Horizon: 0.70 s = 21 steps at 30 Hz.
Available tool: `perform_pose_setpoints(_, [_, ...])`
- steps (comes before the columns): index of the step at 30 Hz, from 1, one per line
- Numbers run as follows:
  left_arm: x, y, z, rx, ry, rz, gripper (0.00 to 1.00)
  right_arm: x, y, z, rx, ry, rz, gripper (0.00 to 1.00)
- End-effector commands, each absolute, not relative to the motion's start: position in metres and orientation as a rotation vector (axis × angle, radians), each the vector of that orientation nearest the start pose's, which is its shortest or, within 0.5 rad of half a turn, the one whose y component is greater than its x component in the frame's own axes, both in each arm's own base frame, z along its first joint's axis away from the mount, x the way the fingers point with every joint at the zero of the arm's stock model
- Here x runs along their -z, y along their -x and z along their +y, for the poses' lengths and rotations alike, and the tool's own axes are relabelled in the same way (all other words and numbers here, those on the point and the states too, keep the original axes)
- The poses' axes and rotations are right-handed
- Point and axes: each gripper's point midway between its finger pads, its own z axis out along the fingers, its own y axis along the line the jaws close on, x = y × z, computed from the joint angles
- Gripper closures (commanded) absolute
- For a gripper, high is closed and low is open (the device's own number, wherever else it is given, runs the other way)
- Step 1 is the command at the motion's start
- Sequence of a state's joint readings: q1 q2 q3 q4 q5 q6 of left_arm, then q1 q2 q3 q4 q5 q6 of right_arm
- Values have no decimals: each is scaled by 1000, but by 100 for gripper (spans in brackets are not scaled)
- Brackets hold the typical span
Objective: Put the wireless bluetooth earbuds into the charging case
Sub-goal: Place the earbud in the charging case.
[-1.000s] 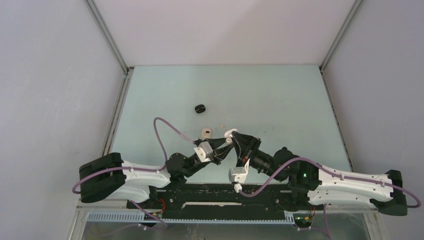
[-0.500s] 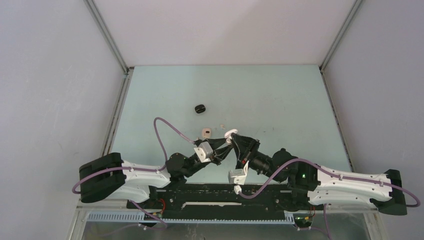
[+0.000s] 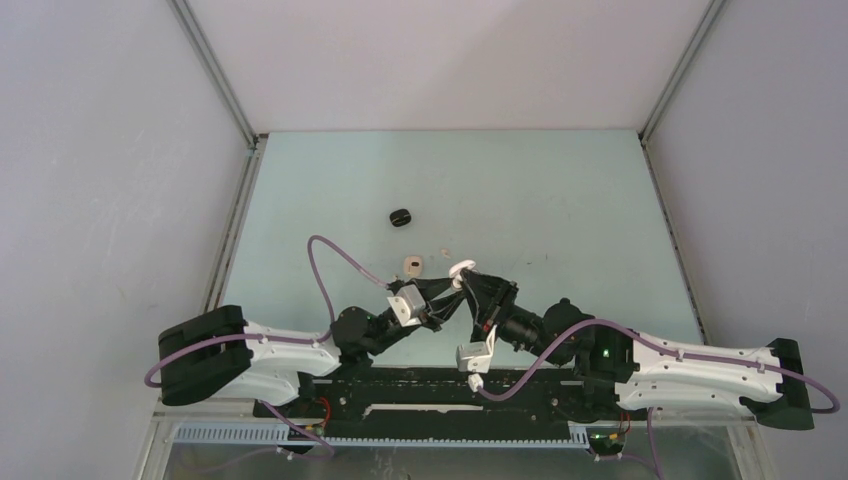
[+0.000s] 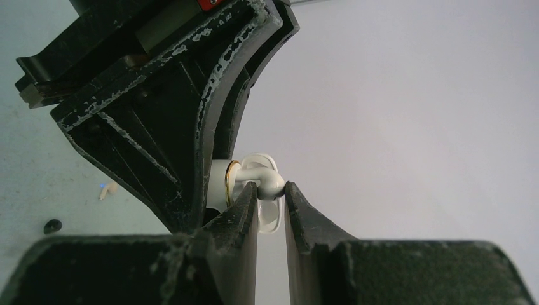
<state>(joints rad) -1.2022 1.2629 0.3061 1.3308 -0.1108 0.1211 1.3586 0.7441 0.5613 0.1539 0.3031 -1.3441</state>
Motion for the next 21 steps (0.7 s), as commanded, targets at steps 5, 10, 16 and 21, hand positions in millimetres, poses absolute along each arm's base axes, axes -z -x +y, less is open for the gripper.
perform_pose_setpoints(5, [-275, -156, -331, 892, -602, 963, 100, -279, -151, 281, 239, 1547, 561, 86])
perform_pose_setpoints(10, [-274, -157, -330, 888, -604, 964, 100, -277, -151, 281, 245, 1560, 556, 75])
perform_pose_setpoints(16, [-273, -157, -330, 883, -608, 965, 100, -271, -151, 279, 226, 1608, 596, 68])
perform_pose_setpoints(21, [-271, -159, -329, 864, -615, 969, 100, -264, -148, 277, 202, 1687, 624, 57])
